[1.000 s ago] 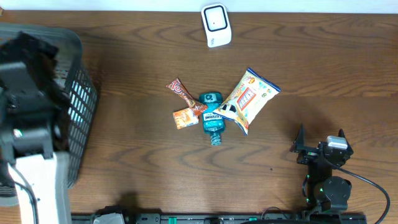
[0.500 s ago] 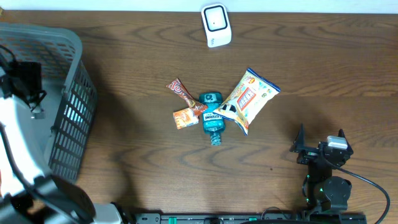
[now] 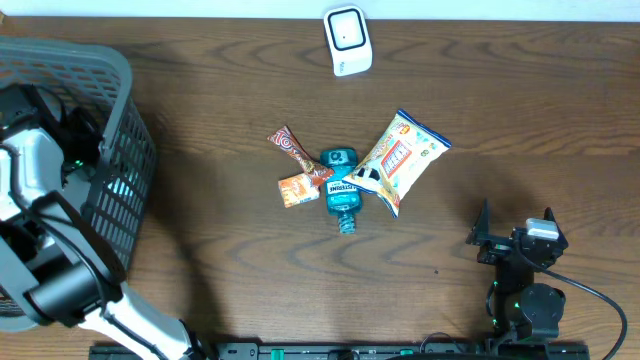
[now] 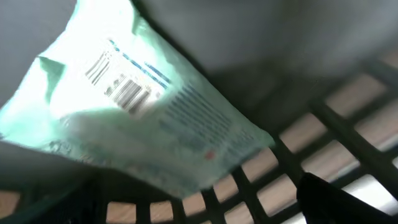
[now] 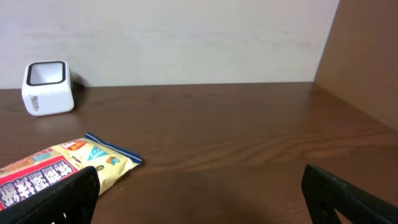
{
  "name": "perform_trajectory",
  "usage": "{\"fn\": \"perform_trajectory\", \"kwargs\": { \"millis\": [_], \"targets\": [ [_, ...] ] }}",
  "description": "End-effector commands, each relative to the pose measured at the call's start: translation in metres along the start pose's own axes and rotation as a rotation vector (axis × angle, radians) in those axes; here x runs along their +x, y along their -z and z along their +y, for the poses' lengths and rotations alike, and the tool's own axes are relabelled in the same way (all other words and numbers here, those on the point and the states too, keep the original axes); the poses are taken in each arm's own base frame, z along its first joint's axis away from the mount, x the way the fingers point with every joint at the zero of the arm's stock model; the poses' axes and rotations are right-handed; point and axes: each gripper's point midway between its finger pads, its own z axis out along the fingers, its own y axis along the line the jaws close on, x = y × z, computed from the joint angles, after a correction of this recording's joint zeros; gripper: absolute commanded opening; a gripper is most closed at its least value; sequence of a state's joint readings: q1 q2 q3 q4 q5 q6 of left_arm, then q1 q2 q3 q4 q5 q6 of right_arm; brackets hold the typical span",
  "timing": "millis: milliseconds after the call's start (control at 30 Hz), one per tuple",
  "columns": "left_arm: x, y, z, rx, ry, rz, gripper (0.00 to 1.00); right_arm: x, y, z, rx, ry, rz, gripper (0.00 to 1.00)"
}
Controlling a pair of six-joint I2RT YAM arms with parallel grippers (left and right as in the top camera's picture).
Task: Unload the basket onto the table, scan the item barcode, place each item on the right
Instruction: 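Reach into the basket and grasp the mint-green wipes pack, left gripper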
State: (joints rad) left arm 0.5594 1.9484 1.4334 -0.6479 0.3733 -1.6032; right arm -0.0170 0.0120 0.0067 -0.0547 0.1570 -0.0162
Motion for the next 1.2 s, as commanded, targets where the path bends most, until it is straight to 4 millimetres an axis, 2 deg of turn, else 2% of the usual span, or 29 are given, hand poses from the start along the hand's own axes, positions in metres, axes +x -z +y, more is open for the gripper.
{"fn": "perform_trajectory", "kwargs": {
  "millis": [0, 200, 300, 367, 533, 567, 700, 833, 933, 1033, 1167],
  "targets": [
    [0.002, -0.018, 0.011, -0.057, 0.074, 0.036, 0.98, 0.0, 0.0, 0.0, 0.004, 0.015, -0.002, 0.99],
    [-0.009, -0.044, 0.027, -0.128, 0.087, 0.021, 0.98, 0.0, 0.0, 0.0, 0.004, 0.015, -0.002, 0.99],
    [-0.009, -0.049, 0.031, -0.144, 0.004, 0.041, 0.71, 0.0, 0.0, 0.0, 0.004, 0.015, -0.002, 0.99],
    [-0.005, -0.048, 0.032, -0.146, -0.06, 0.065, 0.5, 0.0, 0.0, 0.0, 0.004, 0.015, -0.002, 0.99],
    [0.013, -0.042, 0.03, -0.135, -0.062, 0.197, 0.13, 0.0, 0.0, 0.0, 0.004, 0.015, -0.002, 0.99],
    [0.018, -0.039, 0.028, -0.13, -0.059, 0.236, 0.08, 0.0, 0.0, 0.0, 0.004, 0.015, -0.002, 0.99],
    [0.028, -0.02, 0.013, -0.055, -0.101, 0.352, 0.08, 0.0, 0.0, 0.0, 0.004, 0.015, -0.002, 0.99],
    [0.032, 0.014, -0.008, 0.068, -0.205, 0.401, 0.07, 0.0, 0.0, 0.0, 0.004, 0.015, -0.002, 0.99],
    [0.031, 0.055, -0.025, 0.181, -0.265, 0.384, 0.08, 0.0, 0.0, 0.0, 0.004, 0.015, -0.002, 0.99],
    [0.039, 0.105, -0.04, 0.315, -0.321, 0.374, 0.07, 0.0, 0.0, 0.0, 0.004, 0.015, -0.002, 0.99],
    [0.07, 0.184, -0.05, 0.516, -0.45, 0.378, 0.08, 0.0, 0.0, 0.0, 0.004, 0.015, -0.002, 0.99]
  ]
}}
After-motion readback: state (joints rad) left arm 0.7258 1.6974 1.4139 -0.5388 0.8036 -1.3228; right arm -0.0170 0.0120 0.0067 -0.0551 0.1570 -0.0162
